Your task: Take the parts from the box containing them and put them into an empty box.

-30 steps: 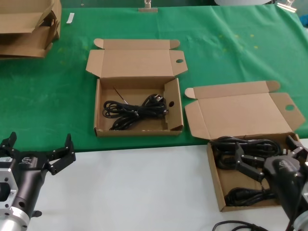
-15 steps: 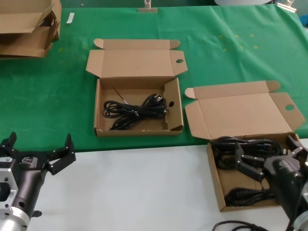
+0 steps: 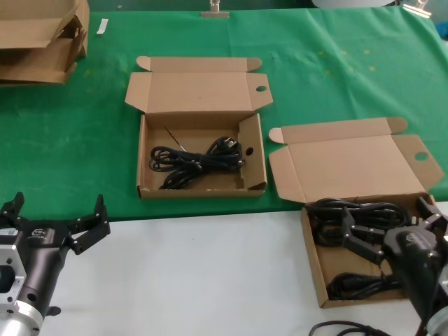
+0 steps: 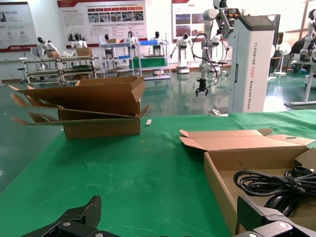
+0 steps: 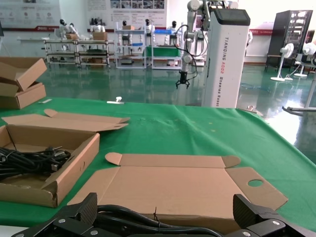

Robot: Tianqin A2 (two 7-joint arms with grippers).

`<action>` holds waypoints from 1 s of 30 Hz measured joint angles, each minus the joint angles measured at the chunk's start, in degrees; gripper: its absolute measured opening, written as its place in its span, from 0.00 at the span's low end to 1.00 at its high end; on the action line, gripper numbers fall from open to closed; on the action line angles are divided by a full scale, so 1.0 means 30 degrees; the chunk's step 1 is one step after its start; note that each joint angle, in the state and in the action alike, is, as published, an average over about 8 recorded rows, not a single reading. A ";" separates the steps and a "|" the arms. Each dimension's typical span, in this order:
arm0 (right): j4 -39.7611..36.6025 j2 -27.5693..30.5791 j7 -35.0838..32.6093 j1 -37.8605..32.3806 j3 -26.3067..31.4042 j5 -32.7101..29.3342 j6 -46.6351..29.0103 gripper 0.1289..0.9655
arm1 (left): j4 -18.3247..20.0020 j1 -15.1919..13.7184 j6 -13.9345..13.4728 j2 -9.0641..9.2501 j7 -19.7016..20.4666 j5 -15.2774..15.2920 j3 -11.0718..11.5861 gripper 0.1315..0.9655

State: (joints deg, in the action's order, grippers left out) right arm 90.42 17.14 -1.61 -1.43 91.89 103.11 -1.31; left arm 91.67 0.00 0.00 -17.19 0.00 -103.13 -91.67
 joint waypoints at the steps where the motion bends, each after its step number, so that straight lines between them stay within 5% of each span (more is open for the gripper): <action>1: 0.0000 0.0000 0.0000 0.0000 0.0000 0.0000 0.0000 1.00 | 0.0000 0.0000 0.0000 0.0000 0.0000 0.0000 0.0000 1.00; 30: 0.0000 0.0000 0.0000 0.0000 0.0000 0.0000 0.0000 1.00 | 0.0000 0.0000 0.0000 0.0000 0.0000 0.0000 0.0000 1.00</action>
State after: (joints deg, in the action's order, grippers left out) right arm 90.42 17.14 -1.61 -1.43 91.89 103.11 -1.31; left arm 91.67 0.00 0.00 -17.19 0.00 -103.13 -91.67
